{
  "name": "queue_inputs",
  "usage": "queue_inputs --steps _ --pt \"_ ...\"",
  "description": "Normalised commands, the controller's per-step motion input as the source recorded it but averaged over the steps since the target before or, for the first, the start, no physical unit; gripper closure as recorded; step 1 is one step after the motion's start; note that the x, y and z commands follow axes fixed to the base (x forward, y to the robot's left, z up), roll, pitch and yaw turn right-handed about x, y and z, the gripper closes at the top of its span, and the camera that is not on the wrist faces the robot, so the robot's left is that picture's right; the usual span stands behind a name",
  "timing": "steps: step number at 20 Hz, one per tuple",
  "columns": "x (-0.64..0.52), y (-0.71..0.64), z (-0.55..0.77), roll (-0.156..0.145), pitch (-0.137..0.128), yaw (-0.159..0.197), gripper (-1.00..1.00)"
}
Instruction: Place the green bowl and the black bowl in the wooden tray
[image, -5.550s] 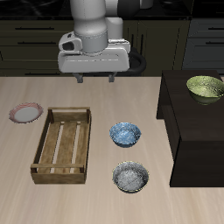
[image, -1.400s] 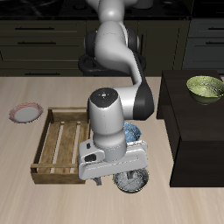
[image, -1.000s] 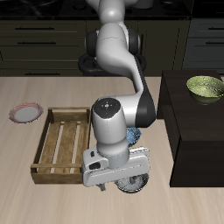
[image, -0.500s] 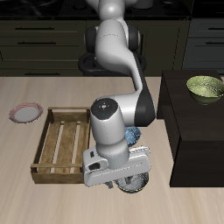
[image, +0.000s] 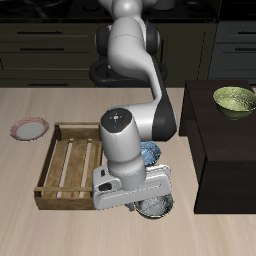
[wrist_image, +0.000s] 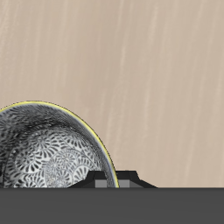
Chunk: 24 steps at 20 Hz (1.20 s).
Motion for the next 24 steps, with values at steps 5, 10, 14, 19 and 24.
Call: queue_inputs --steps 5,10,14,19,24 --pt "-0.30 0.18 0.30 0.038 -0.041 -0.028 1.00" --pt "-0.30 -0.02 0.27 0.022 -0.036 -0.020 1.00" --pt "-0.36 -0.17 0.34 0.004 -0.057 -0.030 1.00" --pt "-0.35 -0.37 0.40 -0.021 -0.057 -0.024 1.00" --pt "-0.28 -0.60 0.32 -0.054 -0.048 -0.015 1.00"
